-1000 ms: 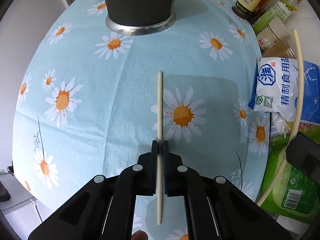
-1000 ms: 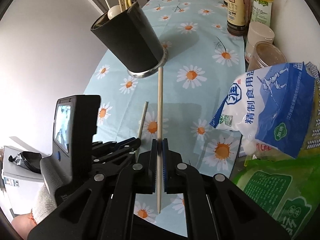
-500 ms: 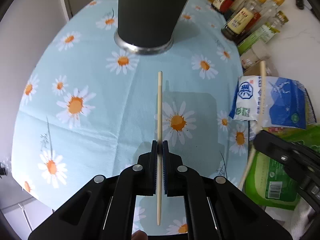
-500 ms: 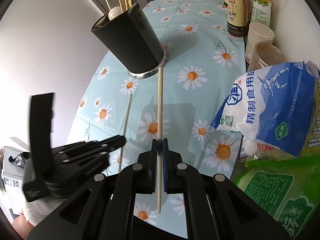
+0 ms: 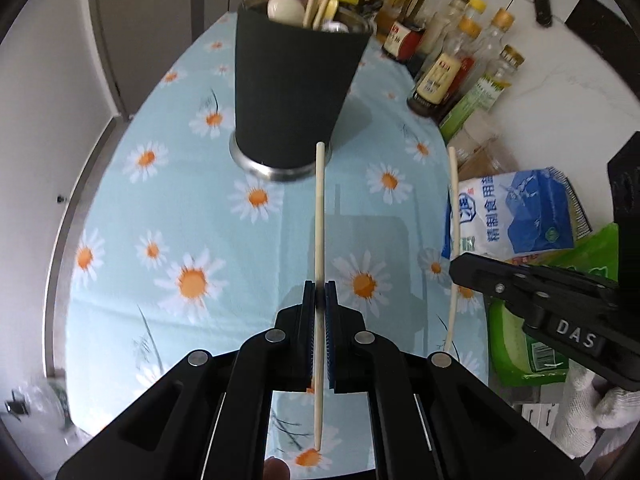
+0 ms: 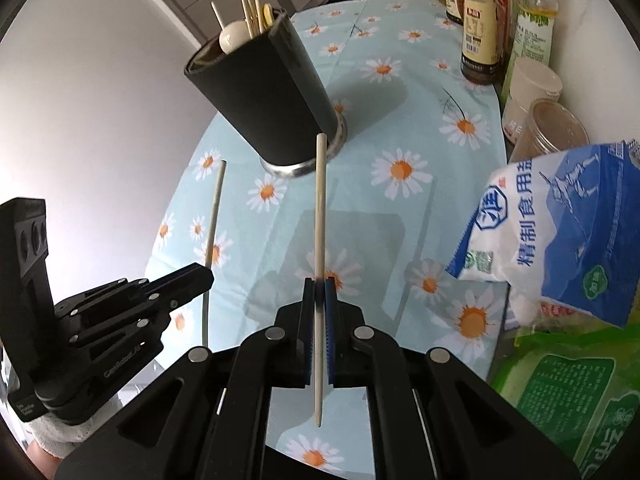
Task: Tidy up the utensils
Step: 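Lift both chopsticks upright and carry them over the black holder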
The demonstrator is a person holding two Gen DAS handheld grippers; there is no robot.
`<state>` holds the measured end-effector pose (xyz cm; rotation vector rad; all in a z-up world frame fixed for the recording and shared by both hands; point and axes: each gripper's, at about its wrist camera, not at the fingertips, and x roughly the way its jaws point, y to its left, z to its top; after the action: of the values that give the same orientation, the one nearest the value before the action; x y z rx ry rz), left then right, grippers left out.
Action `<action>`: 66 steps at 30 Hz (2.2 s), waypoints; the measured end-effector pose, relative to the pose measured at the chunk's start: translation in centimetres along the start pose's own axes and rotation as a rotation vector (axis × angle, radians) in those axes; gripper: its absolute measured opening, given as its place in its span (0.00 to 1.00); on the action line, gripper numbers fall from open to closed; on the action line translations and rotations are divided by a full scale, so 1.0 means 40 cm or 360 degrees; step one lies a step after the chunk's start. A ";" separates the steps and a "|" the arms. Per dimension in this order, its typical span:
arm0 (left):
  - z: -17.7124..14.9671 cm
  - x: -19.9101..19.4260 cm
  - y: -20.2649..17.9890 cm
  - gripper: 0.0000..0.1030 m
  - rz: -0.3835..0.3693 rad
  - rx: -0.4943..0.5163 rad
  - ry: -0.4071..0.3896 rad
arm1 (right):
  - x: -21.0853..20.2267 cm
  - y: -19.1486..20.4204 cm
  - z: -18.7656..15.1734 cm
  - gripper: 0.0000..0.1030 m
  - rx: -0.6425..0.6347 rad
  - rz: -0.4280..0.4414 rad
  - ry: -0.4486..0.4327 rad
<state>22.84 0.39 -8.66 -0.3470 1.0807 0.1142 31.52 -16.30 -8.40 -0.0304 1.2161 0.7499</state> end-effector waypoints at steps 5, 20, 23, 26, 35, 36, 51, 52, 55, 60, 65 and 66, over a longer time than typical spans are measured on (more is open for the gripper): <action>0.020 -0.035 0.058 0.04 -0.0040 -0.0009 -0.0066 | 0.016 0.045 0.021 0.06 0.0020 -0.0044 -0.0033; 0.065 -0.117 0.197 0.04 -0.0283 0.0042 -0.0195 | 0.031 0.202 0.064 0.06 0.0021 -0.0064 -0.0264; 0.085 -0.142 0.203 0.04 -0.0344 0.0104 -0.0293 | 0.028 0.224 0.071 0.06 0.0003 -0.0089 -0.0355; 0.106 -0.152 0.206 0.04 -0.0397 0.0148 -0.0356 | 0.027 0.233 0.083 0.06 0.0019 -0.0090 -0.0407; 0.170 -0.182 0.196 0.04 -0.0496 0.0241 -0.0517 | -0.034 0.255 0.149 0.06 -0.0033 -0.0066 -0.0638; 0.182 -0.183 0.192 0.04 -0.0506 0.0258 -0.0540 | -0.044 0.253 0.159 0.06 -0.0039 -0.0078 -0.0686; 0.351 -0.215 0.184 0.04 -0.0644 0.0286 -0.0814 | -0.141 0.233 0.282 0.06 -0.0102 -0.0001 -0.1098; 0.362 -0.216 0.181 0.04 -0.0653 0.0283 -0.0829 | -0.145 0.232 0.291 0.06 -0.0108 -0.0003 -0.1123; 0.395 -0.217 0.178 0.04 -0.0657 0.0272 -0.0874 | -0.154 0.228 0.312 0.06 -0.0117 0.0048 -0.1169; 0.438 -0.227 0.182 0.04 -0.0710 0.0250 -0.0955 | -0.172 0.243 0.332 0.06 -0.0206 0.0042 -0.1286; 0.456 -0.239 0.181 0.04 -0.0724 0.0255 -0.1082 | -0.178 0.238 0.352 0.06 -0.0200 0.0061 -0.1367; 0.457 -0.238 0.181 0.04 -0.0713 0.0258 -0.1114 | -0.177 0.237 0.353 0.06 -0.0193 0.0053 -0.1377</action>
<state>31.90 13.99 5.83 -0.3570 0.3015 -0.2391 37.22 -6.92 6.41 0.1978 0.3479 0.7466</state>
